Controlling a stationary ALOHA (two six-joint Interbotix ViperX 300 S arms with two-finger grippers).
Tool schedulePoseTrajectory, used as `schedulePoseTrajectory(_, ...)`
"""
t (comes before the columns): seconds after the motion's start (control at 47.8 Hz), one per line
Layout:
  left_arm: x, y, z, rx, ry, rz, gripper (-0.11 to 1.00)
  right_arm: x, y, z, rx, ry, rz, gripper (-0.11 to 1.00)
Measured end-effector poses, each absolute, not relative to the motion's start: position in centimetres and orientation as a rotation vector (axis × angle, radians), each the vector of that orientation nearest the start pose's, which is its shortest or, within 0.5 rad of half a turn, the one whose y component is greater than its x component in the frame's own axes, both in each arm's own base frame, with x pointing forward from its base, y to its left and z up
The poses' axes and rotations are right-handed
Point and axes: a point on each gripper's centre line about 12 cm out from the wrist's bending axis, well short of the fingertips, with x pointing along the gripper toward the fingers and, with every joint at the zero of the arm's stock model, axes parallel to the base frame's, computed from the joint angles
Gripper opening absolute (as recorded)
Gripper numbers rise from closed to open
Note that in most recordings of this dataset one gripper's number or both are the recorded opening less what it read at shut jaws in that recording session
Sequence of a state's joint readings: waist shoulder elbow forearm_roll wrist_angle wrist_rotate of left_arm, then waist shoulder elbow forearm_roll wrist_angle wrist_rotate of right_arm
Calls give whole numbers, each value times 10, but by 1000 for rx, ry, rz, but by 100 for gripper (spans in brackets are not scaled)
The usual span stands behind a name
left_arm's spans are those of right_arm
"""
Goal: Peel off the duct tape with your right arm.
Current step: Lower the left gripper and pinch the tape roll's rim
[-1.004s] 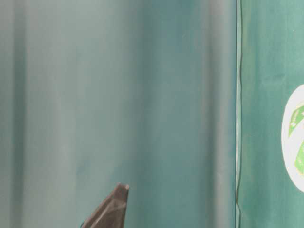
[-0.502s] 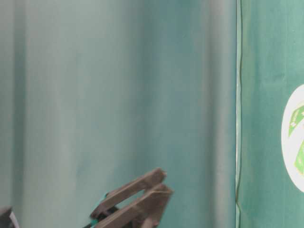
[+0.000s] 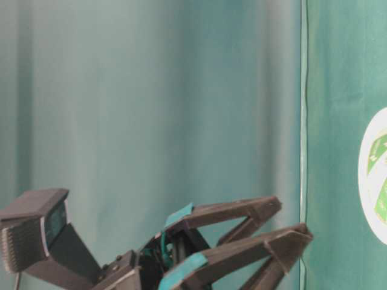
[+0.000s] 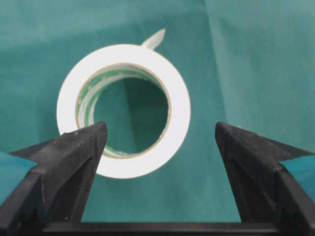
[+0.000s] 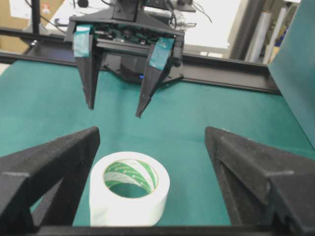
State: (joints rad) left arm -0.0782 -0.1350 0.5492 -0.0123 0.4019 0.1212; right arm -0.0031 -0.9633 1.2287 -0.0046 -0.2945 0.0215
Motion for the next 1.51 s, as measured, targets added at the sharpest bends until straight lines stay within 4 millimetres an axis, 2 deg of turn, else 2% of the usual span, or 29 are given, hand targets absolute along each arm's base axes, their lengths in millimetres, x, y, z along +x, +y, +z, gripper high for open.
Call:
schedulePoseTrajectory(0.46,374,-32,201,156,912,-142,92,195,0,272,17,-31,-1,82)
schedulePoseTrajectory(0.942,381,-35,146,207,1051,-182,92,194,0,265,17,-15,-2,82)
schedulePoseTrajectory(1.172,385,-36,138,236,1059,-199,92,191,0,257,17,-21,-1,82)
schedulePoseTrajectory(1.276,389,-37,123,240,1077,-204,92,190,0,255,17,-25,-1,82)
schedulePoseTrajectory(1.507,393,-37,125,240,1067,-202,92,189,0,256,17,-32,-1,82)
